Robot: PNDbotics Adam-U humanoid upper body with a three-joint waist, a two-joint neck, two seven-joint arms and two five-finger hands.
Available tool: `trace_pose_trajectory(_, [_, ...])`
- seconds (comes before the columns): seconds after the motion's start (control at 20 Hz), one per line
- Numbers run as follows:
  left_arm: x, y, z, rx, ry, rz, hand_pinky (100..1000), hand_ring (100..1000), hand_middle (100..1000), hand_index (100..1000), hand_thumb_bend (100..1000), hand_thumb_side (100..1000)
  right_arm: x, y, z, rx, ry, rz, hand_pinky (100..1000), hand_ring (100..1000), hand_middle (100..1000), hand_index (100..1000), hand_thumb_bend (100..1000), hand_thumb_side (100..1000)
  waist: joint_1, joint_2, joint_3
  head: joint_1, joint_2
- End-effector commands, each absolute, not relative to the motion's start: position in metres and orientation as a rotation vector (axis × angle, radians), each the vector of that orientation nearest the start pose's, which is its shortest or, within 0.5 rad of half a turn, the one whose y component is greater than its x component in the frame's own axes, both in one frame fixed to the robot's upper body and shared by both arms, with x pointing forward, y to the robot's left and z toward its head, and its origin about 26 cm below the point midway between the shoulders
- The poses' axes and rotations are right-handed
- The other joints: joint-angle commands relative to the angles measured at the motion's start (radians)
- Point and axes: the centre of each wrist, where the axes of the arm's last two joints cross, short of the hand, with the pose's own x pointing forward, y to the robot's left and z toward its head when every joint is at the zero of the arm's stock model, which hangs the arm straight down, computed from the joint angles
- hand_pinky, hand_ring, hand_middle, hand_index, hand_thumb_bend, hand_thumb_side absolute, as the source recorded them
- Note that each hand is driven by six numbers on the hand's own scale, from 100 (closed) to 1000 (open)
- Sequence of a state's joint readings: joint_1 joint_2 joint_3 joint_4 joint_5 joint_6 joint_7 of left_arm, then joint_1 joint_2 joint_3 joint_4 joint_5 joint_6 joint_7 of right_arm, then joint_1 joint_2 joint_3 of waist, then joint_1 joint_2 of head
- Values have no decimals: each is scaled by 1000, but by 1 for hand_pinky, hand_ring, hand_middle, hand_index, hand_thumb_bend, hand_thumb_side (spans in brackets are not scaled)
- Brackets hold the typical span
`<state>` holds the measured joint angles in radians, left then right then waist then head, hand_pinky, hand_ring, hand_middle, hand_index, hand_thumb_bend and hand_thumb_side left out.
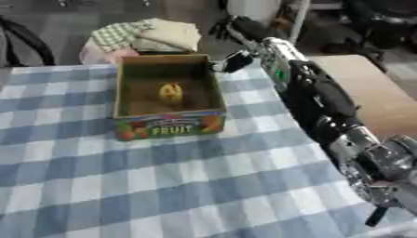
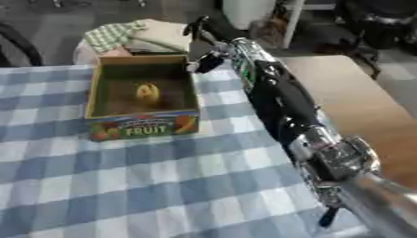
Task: Pick up objects on the table and place them in the box.
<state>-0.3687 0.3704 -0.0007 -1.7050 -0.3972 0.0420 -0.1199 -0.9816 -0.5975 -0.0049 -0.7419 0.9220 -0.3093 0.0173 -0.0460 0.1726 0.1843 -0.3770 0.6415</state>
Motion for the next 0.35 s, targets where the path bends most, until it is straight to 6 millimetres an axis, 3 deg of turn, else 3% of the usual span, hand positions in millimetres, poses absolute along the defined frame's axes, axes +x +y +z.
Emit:
trace_pose_trajectory(0.05, [346,292,169,625,-1915,-715,752,554,492,631,534,163,456,-426,240,-1270,-1577,1030,729,656,599,793,459,344,2,-12,-9,10,-13])
trace_pose_trajectory(0.35, [346,294,168,631,-1908,-706,752,554,492,630,535,164,436,-462,226,-1271,-1519,911,724,647,586,788,430,325,4,-9,-29,14,-14])
